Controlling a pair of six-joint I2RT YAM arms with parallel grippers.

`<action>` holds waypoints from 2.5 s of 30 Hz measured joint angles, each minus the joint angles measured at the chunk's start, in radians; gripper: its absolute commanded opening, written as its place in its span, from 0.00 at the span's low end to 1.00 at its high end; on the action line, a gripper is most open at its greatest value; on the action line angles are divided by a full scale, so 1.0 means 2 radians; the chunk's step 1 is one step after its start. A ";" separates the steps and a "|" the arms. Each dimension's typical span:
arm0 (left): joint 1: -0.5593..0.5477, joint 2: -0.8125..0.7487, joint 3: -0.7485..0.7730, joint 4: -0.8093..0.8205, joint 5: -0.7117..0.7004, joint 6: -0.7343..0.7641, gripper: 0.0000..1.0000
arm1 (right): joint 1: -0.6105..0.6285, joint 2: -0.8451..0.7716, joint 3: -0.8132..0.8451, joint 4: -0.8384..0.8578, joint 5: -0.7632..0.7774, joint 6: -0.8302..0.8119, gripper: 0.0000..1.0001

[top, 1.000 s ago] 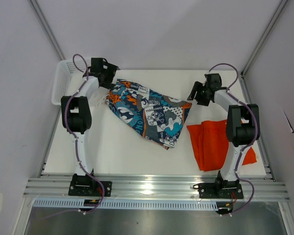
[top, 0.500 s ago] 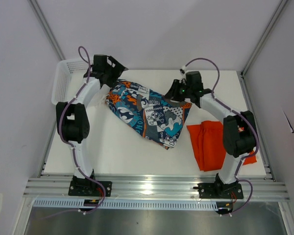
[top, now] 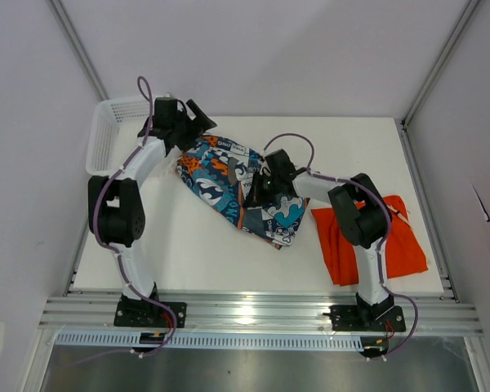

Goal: Fold and stack the shorts
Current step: Fold the shorts

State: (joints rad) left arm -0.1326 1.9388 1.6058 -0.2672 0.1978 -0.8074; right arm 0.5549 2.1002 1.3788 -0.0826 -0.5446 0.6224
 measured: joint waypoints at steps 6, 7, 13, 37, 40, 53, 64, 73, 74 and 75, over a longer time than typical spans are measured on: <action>0.000 -0.024 -0.011 0.005 0.001 0.018 0.99 | 0.032 -0.020 -0.021 -0.091 0.076 -0.043 0.02; 0.000 -0.027 -0.011 0.006 0.003 0.021 0.99 | 0.035 -0.035 -0.035 -0.100 0.089 -0.051 0.02; 0.000 -0.052 -0.035 0.008 0.008 0.032 0.99 | 0.046 -0.122 -0.126 -0.151 0.144 -0.084 0.03; 0.006 -0.436 -0.302 -0.049 -0.128 0.026 0.99 | 0.042 0.048 0.129 0.100 -0.081 0.075 0.07; 0.010 -0.466 -0.321 -0.050 -0.143 0.021 0.99 | 0.043 0.137 0.185 0.166 -0.108 0.148 0.04; 0.028 -0.453 -0.346 -0.071 -0.150 0.020 0.99 | 0.050 0.248 0.242 0.134 -0.106 0.252 0.09; 0.040 -0.452 -0.392 -0.067 -0.134 0.032 0.99 | 0.129 0.097 0.031 0.023 -0.152 0.107 0.17; 0.081 -0.480 -0.554 -0.002 -0.048 0.029 0.88 | 0.146 -0.013 -0.009 -0.066 -0.064 0.013 0.57; 0.087 -0.497 -0.576 0.003 -0.038 0.027 0.88 | 0.146 -0.024 -0.009 -0.067 -0.046 0.008 0.61; 0.091 -0.517 -0.597 0.011 -0.029 0.027 0.85 | 0.147 -0.034 -0.009 -0.067 -0.031 0.005 0.63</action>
State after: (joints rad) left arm 0.0494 0.9047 0.4126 -0.2443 0.1406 -0.7544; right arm 0.8497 2.0319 1.3609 -0.2165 -0.6075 0.6331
